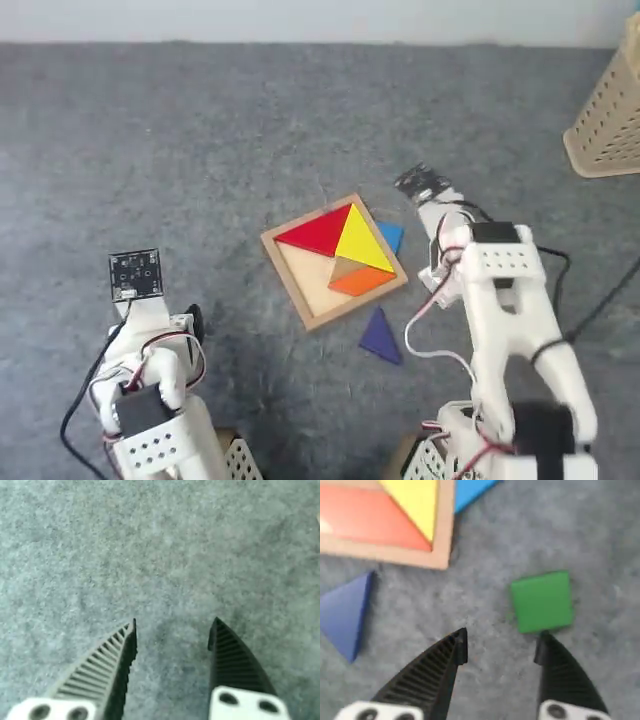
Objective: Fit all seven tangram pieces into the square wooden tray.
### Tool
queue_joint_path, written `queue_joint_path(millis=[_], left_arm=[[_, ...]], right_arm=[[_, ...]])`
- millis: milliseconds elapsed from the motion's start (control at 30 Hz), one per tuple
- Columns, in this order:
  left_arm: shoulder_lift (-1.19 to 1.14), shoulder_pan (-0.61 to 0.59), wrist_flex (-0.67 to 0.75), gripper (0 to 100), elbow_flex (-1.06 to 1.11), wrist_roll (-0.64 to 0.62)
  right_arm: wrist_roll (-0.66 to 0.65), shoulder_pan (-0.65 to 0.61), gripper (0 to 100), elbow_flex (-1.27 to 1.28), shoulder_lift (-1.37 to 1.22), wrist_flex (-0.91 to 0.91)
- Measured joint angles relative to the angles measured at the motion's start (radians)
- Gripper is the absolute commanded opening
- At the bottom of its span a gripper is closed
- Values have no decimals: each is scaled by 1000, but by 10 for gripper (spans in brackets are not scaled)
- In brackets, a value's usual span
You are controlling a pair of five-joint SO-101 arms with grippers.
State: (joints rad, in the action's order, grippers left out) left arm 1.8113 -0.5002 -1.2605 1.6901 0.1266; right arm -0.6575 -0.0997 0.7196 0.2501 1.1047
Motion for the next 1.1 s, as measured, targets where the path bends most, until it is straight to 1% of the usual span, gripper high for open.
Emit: queue_joint_path(millis=[167,333,400,800,1100], left_arm=[[0,0,0,225,0,0],[0,0,0,225,0,0],[0,0,0,225,0,0],[0,0,0,225,0,0],[0,0,0,225,0,0]], right_arm=[[-160,5,282,-64,-117,0],[-267,14,280,-121,-216,0],[-288,14,279,-147,-259,0],[-295,83,279,-338,-454,0],[-292,87,278,-396,-445,60]])
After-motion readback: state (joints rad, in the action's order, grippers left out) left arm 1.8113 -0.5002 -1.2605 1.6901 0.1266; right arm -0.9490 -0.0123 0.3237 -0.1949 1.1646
